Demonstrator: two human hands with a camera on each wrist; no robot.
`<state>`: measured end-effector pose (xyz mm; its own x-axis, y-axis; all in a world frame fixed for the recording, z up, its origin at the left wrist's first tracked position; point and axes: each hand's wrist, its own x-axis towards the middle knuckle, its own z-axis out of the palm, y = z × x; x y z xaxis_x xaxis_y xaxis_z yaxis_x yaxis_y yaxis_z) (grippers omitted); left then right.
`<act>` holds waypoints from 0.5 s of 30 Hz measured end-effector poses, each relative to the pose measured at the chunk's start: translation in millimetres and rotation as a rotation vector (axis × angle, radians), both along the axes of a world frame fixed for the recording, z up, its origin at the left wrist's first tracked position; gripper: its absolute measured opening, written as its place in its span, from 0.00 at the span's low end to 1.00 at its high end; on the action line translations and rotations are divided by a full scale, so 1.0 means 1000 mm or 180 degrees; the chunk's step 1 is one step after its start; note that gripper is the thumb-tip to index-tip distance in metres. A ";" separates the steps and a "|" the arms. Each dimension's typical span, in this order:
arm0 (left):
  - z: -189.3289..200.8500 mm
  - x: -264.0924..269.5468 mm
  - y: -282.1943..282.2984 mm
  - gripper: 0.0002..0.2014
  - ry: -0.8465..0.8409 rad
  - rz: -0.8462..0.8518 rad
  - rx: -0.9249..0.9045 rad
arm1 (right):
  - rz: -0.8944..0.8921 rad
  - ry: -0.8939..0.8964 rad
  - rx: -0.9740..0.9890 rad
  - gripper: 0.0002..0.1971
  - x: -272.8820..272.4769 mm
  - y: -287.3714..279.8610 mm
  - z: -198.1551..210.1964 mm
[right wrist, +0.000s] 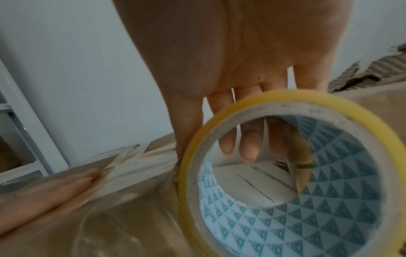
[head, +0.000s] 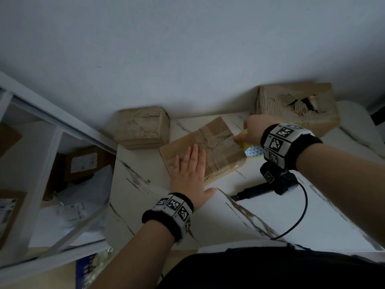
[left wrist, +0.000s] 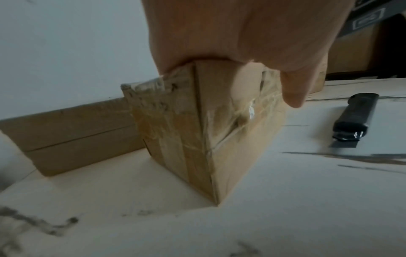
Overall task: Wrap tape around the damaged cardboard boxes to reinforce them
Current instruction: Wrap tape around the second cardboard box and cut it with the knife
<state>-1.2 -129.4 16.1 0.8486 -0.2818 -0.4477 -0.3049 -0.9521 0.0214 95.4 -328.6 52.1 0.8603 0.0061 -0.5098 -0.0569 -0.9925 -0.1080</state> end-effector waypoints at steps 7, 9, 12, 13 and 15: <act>0.005 0.010 -0.018 0.52 -0.0076 -0.0230 -0.0142 | 0.0202 0.0197 0.0145 0.24 -0.009 0.006 0.002; 0.001 0.012 -0.026 0.51 -0.0054 -0.0264 -0.0055 | 0.0199 0.0243 0.0256 0.24 -0.013 0.008 -0.002; -0.001 0.012 -0.028 0.49 -0.0146 -0.0316 0.0028 | 0.0125 0.0238 0.0358 0.24 -0.014 0.006 -0.002; 0.000 0.012 -0.030 0.47 -0.0182 -0.0385 -0.0061 | 0.0115 0.0240 0.0368 0.24 -0.014 0.006 -0.002; 0.002 0.012 -0.038 0.45 -0.0175 -0.0572 -0.0250 | 0.0091 0.0220 0.0367 0.23 -0.012 0.006 -0.003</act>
<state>10.9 -167.3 17.6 0.8041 -0.4632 -0.3726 -0.4726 -0.8783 0.0721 83.0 -322.3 49.6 0.8217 0.0922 -0.5625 -0.0399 -0.9751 -0.2181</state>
